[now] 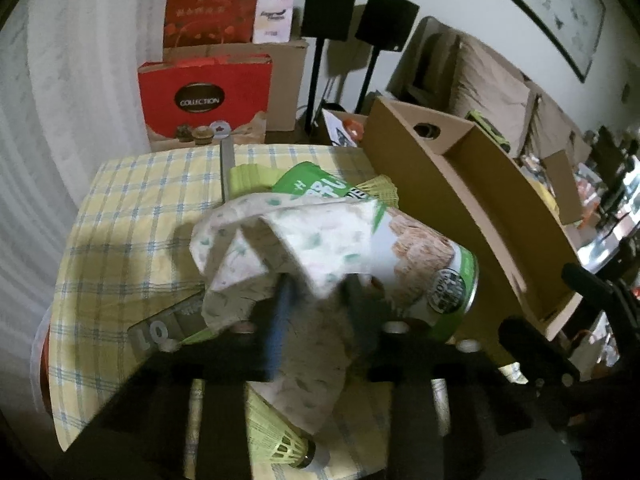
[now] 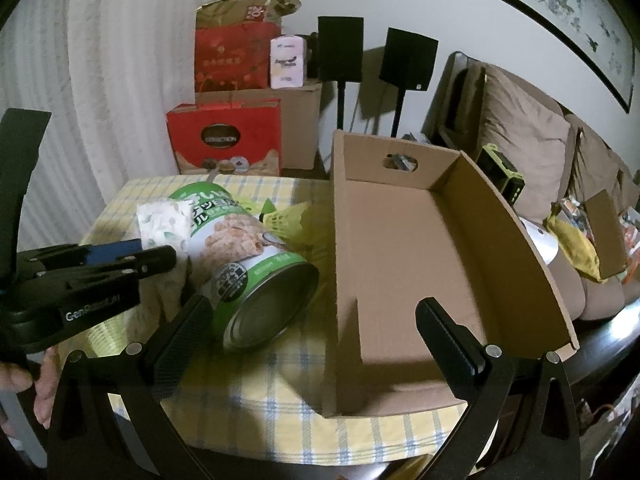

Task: Organize objects
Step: 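Grasp the floral cloth tote bag with the left gripper and lift it, then grasp the yellow shuttlecock with the right gripper while the left gripper holds the tote bag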

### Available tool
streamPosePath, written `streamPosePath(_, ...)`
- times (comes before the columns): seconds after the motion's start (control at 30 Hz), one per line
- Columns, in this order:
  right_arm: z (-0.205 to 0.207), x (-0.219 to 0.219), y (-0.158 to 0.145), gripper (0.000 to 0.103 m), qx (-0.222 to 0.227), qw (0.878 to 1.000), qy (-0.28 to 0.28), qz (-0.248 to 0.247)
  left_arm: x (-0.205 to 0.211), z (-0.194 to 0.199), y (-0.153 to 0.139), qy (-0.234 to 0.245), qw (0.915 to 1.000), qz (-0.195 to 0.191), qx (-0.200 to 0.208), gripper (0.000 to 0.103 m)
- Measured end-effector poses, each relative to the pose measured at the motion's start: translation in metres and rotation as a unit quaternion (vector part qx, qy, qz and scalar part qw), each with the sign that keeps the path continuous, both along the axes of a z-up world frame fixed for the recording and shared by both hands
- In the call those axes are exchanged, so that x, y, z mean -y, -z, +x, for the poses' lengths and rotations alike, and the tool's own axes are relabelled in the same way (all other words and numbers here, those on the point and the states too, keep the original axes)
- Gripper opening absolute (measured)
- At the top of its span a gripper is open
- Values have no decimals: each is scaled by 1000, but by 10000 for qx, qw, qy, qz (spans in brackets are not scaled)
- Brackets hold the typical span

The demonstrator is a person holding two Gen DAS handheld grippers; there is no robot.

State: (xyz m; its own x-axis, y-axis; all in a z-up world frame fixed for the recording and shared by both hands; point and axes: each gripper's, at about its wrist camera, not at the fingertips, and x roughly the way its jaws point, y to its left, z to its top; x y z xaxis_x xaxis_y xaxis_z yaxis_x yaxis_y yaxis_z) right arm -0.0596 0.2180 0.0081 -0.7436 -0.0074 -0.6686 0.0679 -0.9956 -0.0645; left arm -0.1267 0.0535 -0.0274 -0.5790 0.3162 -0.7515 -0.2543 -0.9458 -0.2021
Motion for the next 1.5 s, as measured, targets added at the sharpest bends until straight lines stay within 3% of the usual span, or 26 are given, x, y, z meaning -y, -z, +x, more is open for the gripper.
streamPosePath(0.1,2,0,-1,103,-15,10000,-42,-31,2,6,-6,41,9999,61,-112,4)
streamPosePath(0.4,9,-3,-10,103,-60,9993,-172,-339,38,22,-52,-239,9968,500,-570,3)
streamPosePath(0.67,14,0,-20,102,-122,9983,-283,-501,97,51,-115,-606,9855,937,-1279,3)
streamPosePath(0.9,20,14,-24,101,-142,9969,-587,-514,141,77,-147,-937,9751,1102,-1683,3)
streamPosePath(1.23,22,64,-1,89,332,9847,-1592,-632,167,102,-135,-1254,9748,908,-1607,3)
streamPosePath(1.5,12,105,46,73,1203,9625,-2385,-465,175,107,-103,-1329,9787,959,-1234,3)
